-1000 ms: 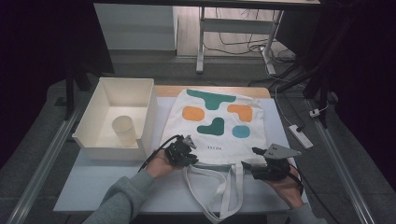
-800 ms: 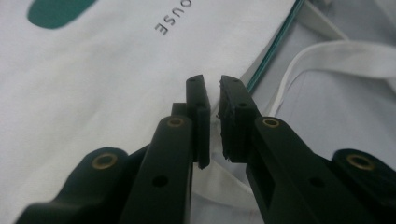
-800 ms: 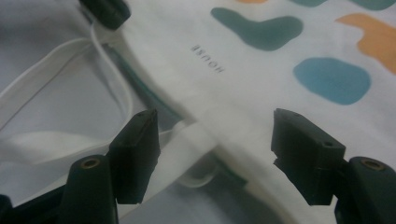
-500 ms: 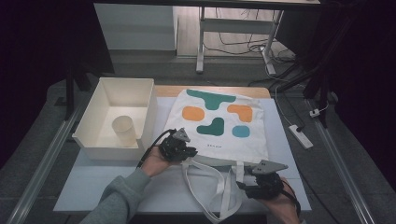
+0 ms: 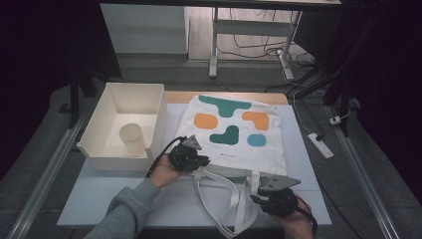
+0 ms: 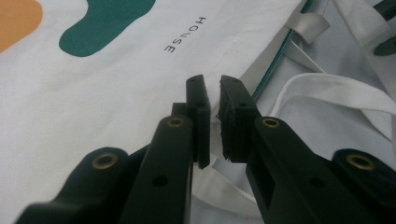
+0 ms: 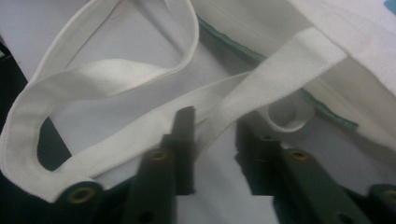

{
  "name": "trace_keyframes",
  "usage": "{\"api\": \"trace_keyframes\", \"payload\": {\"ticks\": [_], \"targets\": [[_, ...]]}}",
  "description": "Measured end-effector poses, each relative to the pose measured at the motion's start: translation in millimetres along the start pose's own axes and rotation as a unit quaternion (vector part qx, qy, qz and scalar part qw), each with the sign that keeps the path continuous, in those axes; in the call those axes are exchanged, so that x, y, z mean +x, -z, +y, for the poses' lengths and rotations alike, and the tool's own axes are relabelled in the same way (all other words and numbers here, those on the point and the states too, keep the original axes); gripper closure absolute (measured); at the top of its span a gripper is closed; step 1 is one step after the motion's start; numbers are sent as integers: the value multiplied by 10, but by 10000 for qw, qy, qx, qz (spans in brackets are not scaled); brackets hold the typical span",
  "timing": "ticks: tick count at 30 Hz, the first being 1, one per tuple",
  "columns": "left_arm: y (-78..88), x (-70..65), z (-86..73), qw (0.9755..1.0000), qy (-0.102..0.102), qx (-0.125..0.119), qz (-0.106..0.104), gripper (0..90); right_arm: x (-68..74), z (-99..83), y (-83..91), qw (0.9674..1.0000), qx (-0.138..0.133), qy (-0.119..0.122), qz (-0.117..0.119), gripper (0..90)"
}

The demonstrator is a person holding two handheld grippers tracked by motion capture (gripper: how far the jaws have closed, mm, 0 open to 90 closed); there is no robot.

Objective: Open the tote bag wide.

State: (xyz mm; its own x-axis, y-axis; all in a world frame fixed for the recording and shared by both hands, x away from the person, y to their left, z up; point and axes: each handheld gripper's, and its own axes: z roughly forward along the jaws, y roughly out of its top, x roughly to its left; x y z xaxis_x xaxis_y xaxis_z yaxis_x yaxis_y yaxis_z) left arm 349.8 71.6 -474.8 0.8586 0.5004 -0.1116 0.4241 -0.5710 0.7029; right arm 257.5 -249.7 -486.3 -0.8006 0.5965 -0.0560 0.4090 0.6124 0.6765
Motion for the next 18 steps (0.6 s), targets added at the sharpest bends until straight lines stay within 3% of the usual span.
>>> {"api": "trace_keyframes", "payload": {"ticks": [3,5,9,18], "targets": [[4,8,-3,10000,2,5,-11,820,22,28,66,9996,-127,127,-233,843],[4,10,-5,10000,8,9,-18,820,6,36,112,9993,-259,94,-244,875],[-2,14,-5,10000,-10,35,-31,819,-60,20,138,9991,-400,-103,-30,879],[-21,24,-8,10000,14,55,-40,819,-62,138,157,9962,-866,-41,88,881]]}}
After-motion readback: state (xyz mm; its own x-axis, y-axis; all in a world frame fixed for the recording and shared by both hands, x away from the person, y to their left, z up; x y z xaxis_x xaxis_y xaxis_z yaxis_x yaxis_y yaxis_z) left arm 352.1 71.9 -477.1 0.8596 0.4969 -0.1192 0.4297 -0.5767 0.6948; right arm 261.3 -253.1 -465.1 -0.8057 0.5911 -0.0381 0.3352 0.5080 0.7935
